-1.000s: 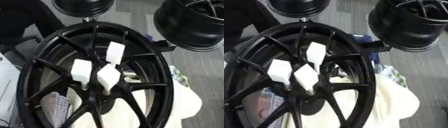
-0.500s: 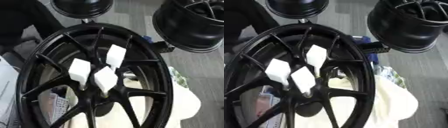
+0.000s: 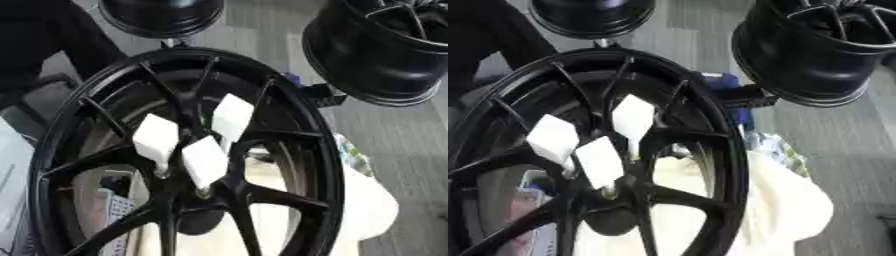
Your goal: Pull the pin out of the wheel hub.
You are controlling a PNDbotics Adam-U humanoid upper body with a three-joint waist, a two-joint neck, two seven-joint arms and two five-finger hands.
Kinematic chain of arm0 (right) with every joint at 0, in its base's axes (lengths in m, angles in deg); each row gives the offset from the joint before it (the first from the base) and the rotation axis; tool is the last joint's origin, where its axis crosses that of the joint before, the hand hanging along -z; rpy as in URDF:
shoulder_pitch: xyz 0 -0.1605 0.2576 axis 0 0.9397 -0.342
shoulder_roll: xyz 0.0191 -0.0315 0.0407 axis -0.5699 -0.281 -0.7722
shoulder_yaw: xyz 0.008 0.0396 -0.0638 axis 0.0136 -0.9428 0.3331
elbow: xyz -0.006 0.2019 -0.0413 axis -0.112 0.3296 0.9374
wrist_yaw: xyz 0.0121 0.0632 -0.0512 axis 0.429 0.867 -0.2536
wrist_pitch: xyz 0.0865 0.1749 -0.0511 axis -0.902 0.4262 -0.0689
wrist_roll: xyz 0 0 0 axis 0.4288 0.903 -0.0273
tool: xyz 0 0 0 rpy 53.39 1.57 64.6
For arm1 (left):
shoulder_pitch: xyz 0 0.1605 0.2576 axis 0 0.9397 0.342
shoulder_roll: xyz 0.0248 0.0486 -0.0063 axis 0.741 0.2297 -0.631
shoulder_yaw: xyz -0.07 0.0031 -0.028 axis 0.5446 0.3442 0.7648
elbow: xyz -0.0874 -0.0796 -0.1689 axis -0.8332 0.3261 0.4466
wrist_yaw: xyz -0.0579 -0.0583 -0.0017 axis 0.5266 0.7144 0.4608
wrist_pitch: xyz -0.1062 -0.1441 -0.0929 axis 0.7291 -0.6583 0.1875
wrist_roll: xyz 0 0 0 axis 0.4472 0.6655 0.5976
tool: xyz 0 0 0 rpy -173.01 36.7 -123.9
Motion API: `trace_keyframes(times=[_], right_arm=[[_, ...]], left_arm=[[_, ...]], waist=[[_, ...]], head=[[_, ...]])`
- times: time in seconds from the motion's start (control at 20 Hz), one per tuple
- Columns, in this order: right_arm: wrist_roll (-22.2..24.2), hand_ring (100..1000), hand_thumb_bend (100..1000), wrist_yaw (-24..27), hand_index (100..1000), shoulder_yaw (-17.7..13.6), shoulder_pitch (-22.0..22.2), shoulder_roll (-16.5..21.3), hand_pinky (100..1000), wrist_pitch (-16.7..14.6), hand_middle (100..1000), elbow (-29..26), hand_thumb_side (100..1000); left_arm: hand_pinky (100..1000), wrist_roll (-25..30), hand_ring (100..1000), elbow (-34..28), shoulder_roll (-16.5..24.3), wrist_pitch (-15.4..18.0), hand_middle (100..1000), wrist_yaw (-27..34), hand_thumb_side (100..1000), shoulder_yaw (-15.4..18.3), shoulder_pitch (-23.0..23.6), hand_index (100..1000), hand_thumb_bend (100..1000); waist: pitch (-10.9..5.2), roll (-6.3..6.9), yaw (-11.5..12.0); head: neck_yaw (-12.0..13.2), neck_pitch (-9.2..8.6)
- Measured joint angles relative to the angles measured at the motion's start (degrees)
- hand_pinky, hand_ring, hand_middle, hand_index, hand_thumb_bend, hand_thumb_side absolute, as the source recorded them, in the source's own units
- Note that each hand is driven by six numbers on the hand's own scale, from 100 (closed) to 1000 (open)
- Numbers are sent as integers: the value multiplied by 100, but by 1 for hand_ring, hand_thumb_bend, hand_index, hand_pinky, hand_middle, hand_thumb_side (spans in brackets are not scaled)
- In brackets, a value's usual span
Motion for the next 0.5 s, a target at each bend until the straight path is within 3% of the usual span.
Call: trace_keyframes(times=[0.5], right_arm=[[-1, 594, 448, -10, 836, 0, -1, 0, 830, -1, 658, 0, 243]], left_arm=[[857, 177, 827, 61, 0, 85, 763, 11, 613, 52, 18, 910, 184]], waist=[[-3, 16, 8]], head=[[0, 0]])
